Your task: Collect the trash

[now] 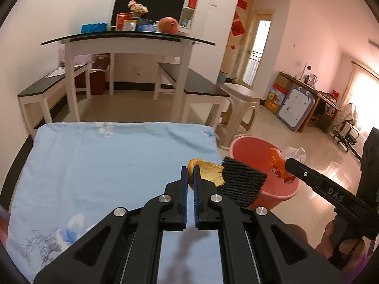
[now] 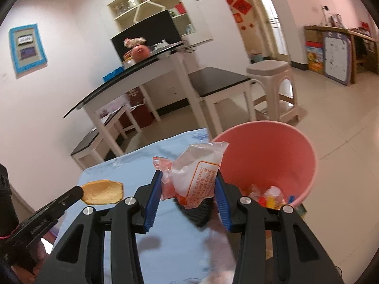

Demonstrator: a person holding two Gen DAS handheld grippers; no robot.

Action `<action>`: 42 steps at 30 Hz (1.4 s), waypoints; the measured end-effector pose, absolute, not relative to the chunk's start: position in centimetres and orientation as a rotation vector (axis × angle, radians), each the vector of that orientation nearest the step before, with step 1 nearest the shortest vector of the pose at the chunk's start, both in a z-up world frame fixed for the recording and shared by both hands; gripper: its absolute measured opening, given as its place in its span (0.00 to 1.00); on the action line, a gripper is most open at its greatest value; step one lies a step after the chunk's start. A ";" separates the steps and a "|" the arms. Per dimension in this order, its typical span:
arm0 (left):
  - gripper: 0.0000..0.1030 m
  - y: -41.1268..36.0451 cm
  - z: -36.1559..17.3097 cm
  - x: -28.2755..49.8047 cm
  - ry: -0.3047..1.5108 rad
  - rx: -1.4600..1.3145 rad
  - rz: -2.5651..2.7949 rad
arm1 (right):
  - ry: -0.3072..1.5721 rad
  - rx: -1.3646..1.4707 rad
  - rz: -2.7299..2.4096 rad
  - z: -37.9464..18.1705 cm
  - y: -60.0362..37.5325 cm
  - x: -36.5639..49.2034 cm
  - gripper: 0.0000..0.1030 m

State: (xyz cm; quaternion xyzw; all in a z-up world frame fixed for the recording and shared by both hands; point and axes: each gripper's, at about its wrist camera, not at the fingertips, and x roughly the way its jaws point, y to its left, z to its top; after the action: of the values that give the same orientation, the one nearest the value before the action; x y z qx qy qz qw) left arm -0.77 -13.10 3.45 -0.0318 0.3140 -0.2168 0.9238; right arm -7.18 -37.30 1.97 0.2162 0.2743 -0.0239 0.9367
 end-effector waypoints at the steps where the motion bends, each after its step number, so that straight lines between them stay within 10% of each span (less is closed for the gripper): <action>1: 0.04 -13.4 3.5 -0.7 0.642 -0.066 -0.453 | 0.558 0.445 -0.063 1.9 -38.0 -7.2 0.41; 36: 0.05 -30.0 0.8 4.4 0.761 0.026 -0.712 | 0.664 0.529 -0.186 -5.1 -48.5 -4.3 0.58; 42: 0.32 -29.4 1.3 4.6 0.745 -0.004 -0.745 | 0.667 0.537 -0.179 -5.3 -48.2 -4.2 0.60</action>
State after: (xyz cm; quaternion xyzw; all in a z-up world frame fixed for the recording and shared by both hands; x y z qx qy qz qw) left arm 4.55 -29.38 1.26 -0.0018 0.3553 -0.3555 0.8645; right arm -4.25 -48.24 -5.26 0.2599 0.3231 -0.0866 0.9058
